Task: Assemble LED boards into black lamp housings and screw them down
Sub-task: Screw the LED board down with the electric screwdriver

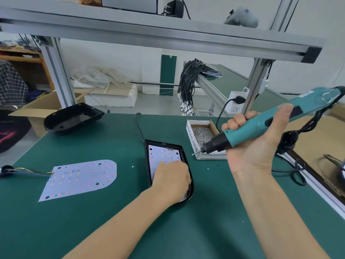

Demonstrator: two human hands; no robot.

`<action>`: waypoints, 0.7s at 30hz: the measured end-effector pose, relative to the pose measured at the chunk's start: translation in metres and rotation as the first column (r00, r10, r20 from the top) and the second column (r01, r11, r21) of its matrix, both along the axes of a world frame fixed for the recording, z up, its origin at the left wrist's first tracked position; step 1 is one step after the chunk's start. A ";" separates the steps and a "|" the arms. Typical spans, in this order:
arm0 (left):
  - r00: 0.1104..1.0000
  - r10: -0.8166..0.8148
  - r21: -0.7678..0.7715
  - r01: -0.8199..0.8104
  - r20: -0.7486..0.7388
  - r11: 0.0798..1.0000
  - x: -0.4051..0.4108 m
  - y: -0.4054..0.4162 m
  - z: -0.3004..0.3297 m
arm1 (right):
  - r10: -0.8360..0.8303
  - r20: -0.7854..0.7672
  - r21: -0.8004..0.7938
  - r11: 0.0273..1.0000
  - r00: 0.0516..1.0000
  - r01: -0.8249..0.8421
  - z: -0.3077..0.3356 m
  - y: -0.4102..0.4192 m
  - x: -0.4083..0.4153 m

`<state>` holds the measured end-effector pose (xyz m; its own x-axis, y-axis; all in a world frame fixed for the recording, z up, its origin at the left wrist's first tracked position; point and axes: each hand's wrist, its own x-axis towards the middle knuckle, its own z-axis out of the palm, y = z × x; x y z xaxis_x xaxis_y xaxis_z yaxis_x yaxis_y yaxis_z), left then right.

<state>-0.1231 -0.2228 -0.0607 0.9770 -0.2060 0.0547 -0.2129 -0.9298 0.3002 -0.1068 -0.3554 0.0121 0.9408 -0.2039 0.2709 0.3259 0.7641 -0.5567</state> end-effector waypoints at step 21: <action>0.926 -0.327 -0.913 -0.286 -0.186 -0.291 0.008 0.055 0.029 | 0.142 0.132 -0.056 0.989 0.981 -0.136 0.022 0.033 0.033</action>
